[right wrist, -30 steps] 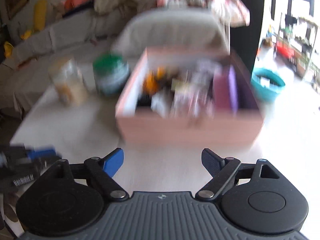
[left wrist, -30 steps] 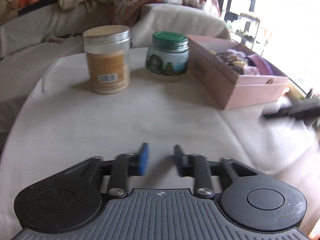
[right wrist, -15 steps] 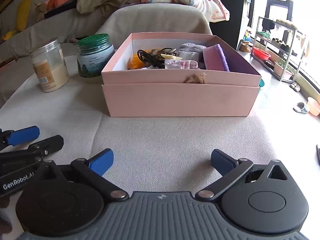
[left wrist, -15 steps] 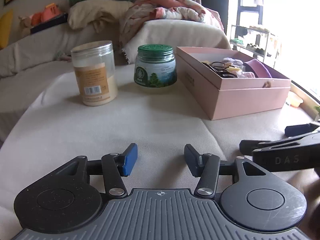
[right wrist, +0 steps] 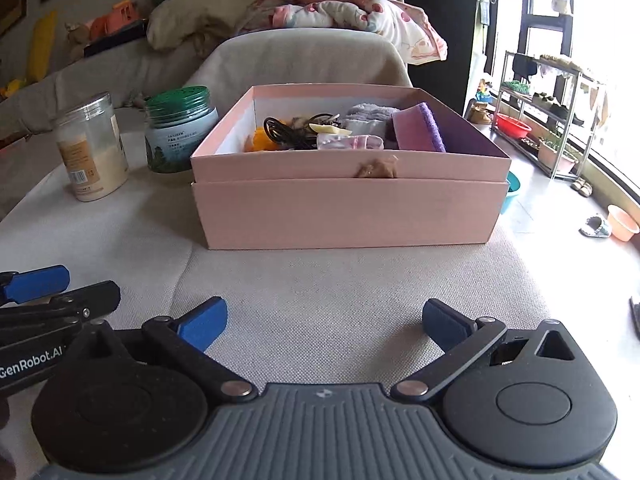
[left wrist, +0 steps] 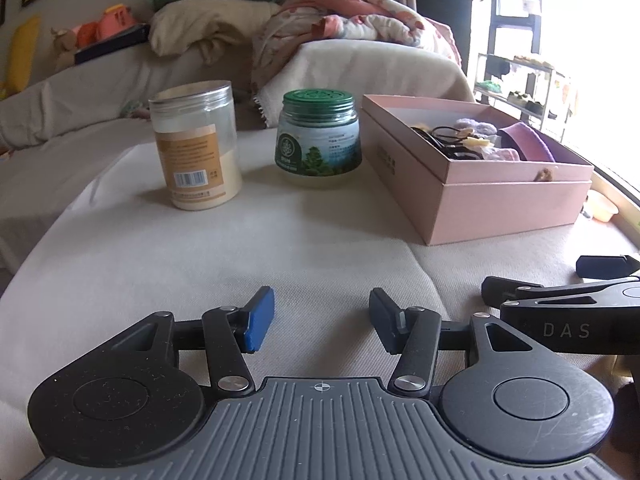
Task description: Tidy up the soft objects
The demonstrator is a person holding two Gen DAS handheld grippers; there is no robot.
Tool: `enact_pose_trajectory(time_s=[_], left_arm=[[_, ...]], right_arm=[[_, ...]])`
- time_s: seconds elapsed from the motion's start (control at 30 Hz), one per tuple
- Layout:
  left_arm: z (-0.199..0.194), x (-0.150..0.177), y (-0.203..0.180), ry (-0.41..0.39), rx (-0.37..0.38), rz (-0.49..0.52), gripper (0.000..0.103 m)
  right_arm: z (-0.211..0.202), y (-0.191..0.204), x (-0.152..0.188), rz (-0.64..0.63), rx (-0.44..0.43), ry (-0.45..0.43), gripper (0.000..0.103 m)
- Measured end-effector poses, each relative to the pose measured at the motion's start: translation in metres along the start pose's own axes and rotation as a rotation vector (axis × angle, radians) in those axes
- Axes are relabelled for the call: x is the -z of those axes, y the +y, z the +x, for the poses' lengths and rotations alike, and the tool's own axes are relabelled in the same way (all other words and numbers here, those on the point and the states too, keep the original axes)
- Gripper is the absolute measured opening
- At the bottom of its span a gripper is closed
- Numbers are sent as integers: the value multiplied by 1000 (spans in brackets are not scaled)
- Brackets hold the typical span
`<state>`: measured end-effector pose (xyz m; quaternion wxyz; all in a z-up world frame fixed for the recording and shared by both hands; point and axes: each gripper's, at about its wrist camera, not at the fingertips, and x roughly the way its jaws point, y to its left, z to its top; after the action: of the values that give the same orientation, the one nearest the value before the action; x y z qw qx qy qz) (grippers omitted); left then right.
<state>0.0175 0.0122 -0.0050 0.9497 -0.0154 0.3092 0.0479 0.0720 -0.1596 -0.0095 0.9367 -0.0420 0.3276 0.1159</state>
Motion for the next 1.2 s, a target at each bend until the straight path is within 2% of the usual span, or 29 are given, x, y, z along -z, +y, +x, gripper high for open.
enact_pose_trajectory(time_s=[1.2], left_arm=[[0,-1,1,1,2,-2,58]], right_arm=[[-1,2,1,-8,-8,1,103]])
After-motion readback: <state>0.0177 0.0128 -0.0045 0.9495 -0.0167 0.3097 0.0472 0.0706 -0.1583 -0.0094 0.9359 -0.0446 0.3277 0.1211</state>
